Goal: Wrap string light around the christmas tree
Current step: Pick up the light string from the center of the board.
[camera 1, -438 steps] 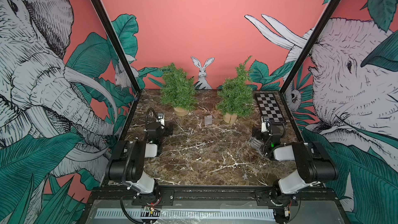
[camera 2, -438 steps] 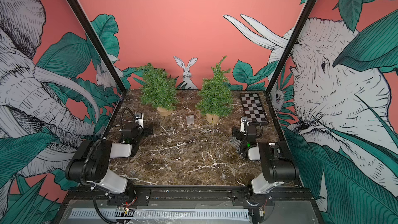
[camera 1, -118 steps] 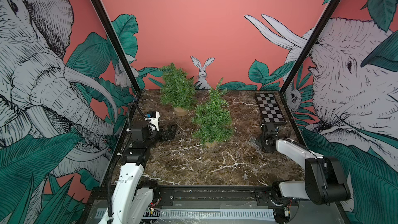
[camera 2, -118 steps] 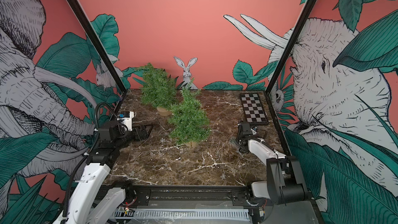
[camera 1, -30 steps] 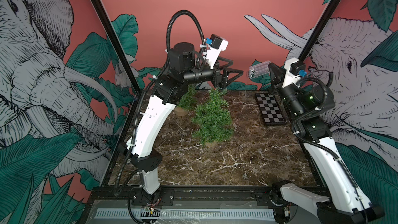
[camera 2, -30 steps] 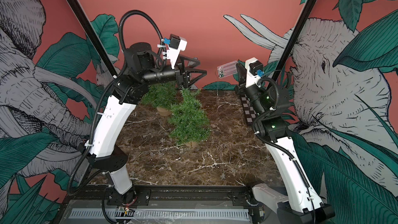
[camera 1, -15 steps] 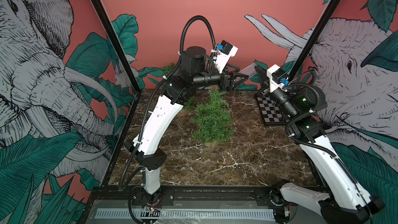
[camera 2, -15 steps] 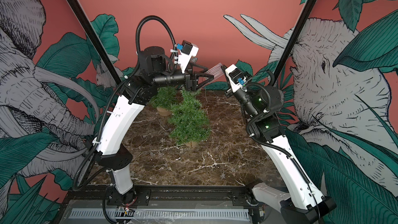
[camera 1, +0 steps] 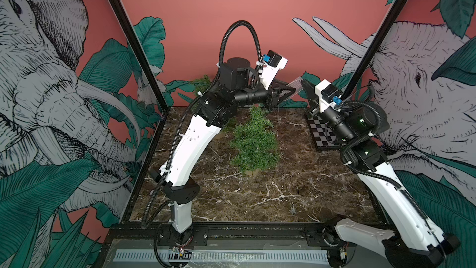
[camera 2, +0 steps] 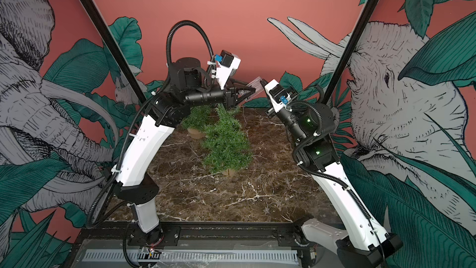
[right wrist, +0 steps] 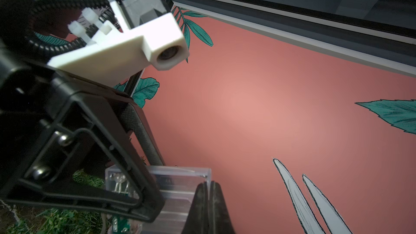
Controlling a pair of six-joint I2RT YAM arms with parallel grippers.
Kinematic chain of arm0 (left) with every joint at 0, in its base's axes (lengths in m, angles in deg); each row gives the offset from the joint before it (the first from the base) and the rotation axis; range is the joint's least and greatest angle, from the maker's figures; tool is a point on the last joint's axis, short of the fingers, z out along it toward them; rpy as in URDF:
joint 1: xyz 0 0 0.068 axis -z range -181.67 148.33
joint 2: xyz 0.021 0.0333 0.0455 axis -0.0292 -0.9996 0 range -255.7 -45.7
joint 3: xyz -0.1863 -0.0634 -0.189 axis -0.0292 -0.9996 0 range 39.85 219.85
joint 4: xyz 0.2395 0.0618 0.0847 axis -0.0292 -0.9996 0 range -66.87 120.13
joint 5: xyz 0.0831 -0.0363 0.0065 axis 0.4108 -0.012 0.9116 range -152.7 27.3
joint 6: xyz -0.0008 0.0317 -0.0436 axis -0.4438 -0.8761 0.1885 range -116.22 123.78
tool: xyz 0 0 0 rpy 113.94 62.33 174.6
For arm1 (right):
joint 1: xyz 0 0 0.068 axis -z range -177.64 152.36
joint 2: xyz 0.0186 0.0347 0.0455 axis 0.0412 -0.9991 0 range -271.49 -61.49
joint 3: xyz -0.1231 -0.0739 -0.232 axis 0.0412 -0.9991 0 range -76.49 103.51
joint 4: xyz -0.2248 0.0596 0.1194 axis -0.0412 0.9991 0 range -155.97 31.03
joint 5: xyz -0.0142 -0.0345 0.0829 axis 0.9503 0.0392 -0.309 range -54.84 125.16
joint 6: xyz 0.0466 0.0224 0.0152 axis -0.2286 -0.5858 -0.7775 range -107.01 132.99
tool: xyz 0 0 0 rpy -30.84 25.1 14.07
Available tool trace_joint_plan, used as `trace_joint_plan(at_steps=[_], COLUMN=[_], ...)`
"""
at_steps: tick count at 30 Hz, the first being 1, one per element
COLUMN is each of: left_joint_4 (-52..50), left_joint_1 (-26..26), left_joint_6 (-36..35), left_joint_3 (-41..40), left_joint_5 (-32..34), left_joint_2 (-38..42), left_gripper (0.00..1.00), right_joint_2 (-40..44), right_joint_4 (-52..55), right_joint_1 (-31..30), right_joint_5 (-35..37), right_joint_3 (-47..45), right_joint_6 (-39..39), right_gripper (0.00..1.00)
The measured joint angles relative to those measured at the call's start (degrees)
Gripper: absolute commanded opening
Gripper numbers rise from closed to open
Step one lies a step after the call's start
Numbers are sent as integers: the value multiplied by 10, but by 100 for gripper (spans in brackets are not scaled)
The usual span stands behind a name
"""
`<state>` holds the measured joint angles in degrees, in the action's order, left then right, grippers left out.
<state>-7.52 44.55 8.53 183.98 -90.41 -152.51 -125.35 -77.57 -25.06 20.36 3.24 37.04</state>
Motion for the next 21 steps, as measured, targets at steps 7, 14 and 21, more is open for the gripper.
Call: trace_joint_plan(at_steps=[7, 14, 21], left_joint_4=[41, 92, 160], left_joint_1=[13, 21, 22], left_joint_6=[4, 24, 53], left_joint_3=[-55, -108, -184], left_joint_5=[28, 49, 69], left_joint_2=[12, 34, 73], left_gripper=[10, 4, 4], right_joint_2=[3, 23, 67], right_joint_4=[-2, -20, -42], right_joint_1=[0, 0, -1], right_joint_5=[25, 46, 82], right_joint_3=[-13, -38, -81], right_joint_6=[-1, -5, -25], right_gripper=[3, 63, 99])
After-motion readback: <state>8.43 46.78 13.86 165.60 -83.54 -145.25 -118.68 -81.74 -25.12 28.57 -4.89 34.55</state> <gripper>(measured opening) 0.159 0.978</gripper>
